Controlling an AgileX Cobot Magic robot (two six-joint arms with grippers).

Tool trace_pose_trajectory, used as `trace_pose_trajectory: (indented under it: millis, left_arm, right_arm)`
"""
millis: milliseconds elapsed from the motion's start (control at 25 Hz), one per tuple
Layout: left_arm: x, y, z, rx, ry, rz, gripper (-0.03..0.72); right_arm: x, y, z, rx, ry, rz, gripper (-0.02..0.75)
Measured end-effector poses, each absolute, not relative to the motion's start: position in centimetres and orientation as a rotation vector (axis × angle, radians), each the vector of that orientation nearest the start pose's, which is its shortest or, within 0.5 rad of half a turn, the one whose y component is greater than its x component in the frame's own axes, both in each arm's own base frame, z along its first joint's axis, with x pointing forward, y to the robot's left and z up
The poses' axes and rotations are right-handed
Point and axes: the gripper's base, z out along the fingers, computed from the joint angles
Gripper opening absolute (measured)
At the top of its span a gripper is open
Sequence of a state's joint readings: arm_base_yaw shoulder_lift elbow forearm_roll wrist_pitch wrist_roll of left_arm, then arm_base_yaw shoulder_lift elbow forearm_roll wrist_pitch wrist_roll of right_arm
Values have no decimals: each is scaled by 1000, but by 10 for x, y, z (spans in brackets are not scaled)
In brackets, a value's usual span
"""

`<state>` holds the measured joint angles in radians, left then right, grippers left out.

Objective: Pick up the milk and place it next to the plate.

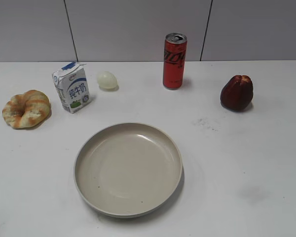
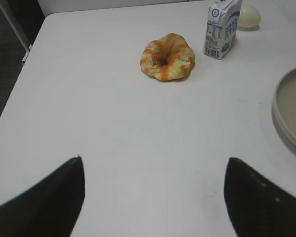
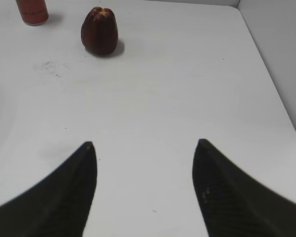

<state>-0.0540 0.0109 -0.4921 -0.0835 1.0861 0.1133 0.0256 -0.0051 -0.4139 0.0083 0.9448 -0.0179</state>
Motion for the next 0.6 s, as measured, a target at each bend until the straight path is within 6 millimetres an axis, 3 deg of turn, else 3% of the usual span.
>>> trace_pose_trajectory:
  millis: [400,600]
  left_arm:
    - [-4,-7,273,178,2079,-65,666]
    - [-4,-7,273,178,2078,-65,624]
  right_arm:
    - [8,1,262,-43,2009,15,466]
    - [8,1,262,-43,2009,15,466]
